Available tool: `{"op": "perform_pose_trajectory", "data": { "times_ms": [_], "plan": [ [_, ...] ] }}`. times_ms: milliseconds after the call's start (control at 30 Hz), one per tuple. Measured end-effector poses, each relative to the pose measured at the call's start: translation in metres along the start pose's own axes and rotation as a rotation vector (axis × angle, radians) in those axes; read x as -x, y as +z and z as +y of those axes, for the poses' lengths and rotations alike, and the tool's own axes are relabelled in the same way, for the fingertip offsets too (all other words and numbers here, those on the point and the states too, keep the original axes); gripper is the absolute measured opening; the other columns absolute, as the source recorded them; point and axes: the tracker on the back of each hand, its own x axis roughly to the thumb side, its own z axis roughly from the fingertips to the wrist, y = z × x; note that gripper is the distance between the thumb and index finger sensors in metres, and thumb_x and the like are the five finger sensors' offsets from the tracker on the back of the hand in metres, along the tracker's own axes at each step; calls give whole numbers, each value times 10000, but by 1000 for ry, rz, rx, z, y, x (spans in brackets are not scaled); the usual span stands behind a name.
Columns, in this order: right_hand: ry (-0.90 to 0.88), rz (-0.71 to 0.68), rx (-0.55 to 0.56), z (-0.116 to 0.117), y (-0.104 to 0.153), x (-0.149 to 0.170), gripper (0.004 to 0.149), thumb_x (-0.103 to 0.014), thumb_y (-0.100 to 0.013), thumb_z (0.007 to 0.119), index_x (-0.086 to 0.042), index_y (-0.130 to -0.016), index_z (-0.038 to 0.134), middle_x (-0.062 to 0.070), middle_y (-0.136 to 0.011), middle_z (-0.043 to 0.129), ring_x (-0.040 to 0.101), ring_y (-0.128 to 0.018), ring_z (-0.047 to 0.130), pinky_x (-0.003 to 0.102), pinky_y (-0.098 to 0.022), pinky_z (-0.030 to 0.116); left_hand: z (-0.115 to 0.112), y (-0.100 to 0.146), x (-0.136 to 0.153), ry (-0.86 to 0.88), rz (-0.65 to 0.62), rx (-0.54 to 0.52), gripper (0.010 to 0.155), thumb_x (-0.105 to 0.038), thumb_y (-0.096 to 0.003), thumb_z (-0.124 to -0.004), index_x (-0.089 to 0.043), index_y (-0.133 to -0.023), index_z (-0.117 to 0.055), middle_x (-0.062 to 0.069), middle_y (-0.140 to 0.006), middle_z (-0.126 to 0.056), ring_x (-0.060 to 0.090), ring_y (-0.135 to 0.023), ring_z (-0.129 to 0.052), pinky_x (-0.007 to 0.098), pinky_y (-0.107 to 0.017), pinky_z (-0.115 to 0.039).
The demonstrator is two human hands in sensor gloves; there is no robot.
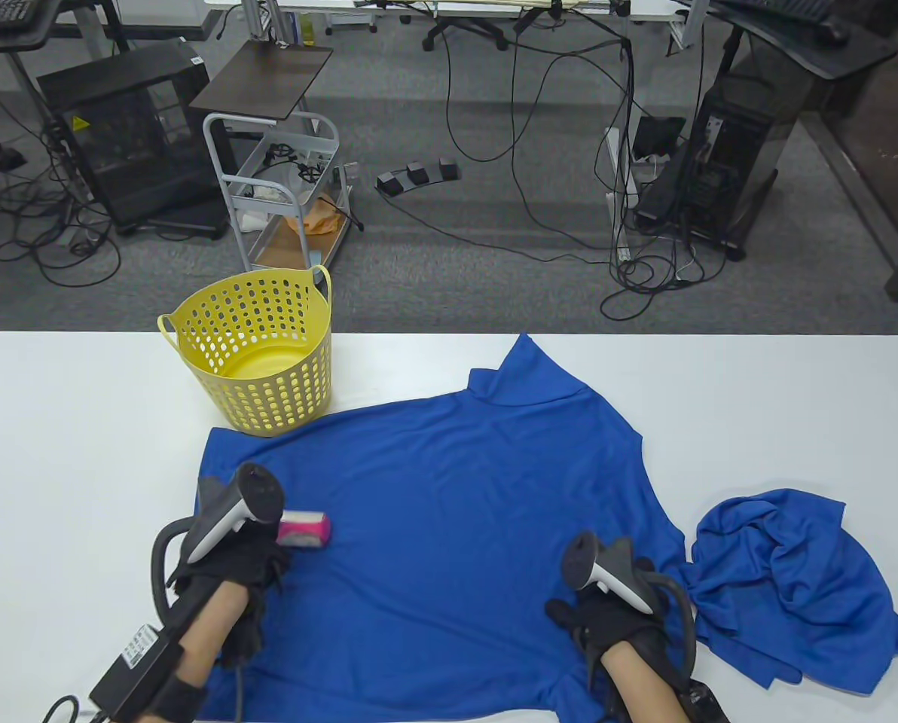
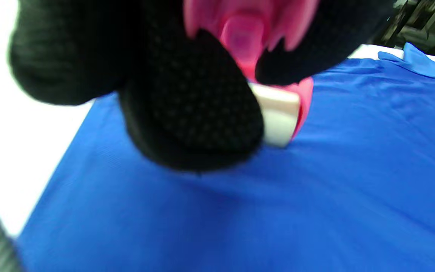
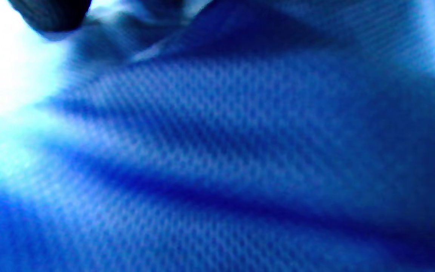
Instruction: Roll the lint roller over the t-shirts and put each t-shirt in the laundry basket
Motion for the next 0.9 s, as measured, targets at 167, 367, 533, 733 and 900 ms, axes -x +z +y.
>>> {"op": "perform_pose_trajectory", "data": {
  "times_ms": [167,367,533,733,900],
  "plan": [
    [-4,2,0,0,0,0,754,-635,-469,513,-351,-1036,106,218,-1129,28,581,-970,117,727,-672,318,-14,35,4,-108,27,91,600,-483,-491,-846,-284,-1022,-652,80,-632,-1067,43,-165,-1165,271,-219,-980],
    [-8,-1,2,1,0,1,753,-634,-470,512,-349,-1036,106,218,-1128,24,581,-968,113,729,-670,311,1,-8,-4,-79,127,-56,622,-502,-517,-781,-295,-1060,-559,45,-713,-1015,49,-237,-1139,281,-286,-955],
    [-8,-9,1,2,0,2,753,-636,-472,498,-349,-1034,87,219,-1124,7,582,-964,95,731,-670,291,4,-78,-5,-116,209,-138,696,-486,-532,-676,-331,-1090,-289,50,-947,-793,96,-470,-1067,355,-474,-882],
    [-13,-15,0,3,0,2,750,-633,-474,499,-349,-1033,86,219,-1123,3,584,-961,89,732,-668,284,0,-70,15,-82,74,-202,675,-463,-524,-644,-448,-1044,-214,49,-993,-714,108,-472,-1045,367,-490,-859],
    [-11,-12,5,4,1,1,746,-632,-473,491,-347,-1031,86,218,-1122,1,582,-962,86,732,-667,281,1,-19,41,-66,-26,-200,598,-468,-500,-767,-423,-1050,-535,65,-881,-890,82,-287,-1103,322,-349,-924]
  ]
}}
